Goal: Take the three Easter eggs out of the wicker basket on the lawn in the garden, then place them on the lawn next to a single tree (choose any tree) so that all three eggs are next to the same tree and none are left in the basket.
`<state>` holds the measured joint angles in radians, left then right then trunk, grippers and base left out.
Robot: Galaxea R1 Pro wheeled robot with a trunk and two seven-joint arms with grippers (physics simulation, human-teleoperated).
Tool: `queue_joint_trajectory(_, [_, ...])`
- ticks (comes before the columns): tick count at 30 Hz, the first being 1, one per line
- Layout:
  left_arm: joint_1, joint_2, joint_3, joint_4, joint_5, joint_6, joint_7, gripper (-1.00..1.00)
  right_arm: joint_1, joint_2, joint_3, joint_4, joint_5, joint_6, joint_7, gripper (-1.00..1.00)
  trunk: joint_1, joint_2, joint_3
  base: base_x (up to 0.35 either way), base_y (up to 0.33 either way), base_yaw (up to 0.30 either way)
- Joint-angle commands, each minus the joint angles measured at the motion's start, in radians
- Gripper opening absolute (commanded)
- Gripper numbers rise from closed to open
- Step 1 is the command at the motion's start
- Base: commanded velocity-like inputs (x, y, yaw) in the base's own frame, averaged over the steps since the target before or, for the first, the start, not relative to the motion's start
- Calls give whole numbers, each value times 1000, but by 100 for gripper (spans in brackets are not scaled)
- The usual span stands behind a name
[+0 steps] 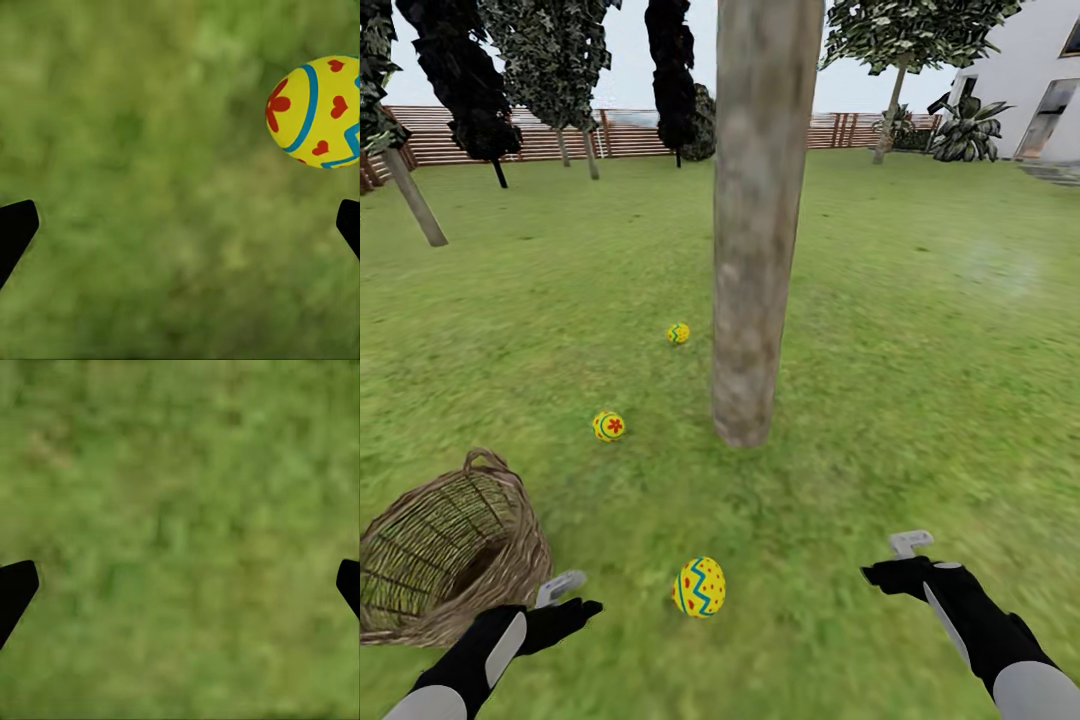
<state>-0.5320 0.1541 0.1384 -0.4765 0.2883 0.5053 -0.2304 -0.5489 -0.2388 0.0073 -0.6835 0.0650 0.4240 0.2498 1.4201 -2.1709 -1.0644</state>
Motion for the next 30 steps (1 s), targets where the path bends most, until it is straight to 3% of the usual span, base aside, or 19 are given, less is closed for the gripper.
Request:
queue_joint_trajectory(1, [0, -1, 4, -1, 3, 7, -3, 100, 0, -1, 1, -2, 7, 5, 5, 100, -4, 7, 2, 0, 340, 0])
queue_joint_trajectory(10, [0, -1, 5, 4, 6, 5, -3, 100, 0, -1, 0, -2, 7, 5, 5, 100, -39, 70, 31, -22, 161, 0])
queue_joint_trajectory(19, [0, 4, 9, 28, 9, 1, -43, 100, 0, -1, 0, -2, 7, 5, 5, 100, -73, 133, 59, -322, 71, 0])
queue_joint_trajectory(30, [0, 5, 9, 29, 5, -3, -39, 100, 0, -1, 1, 32, 7, 4, 3, 100, -115, 210, 93, -289, 51, 0])
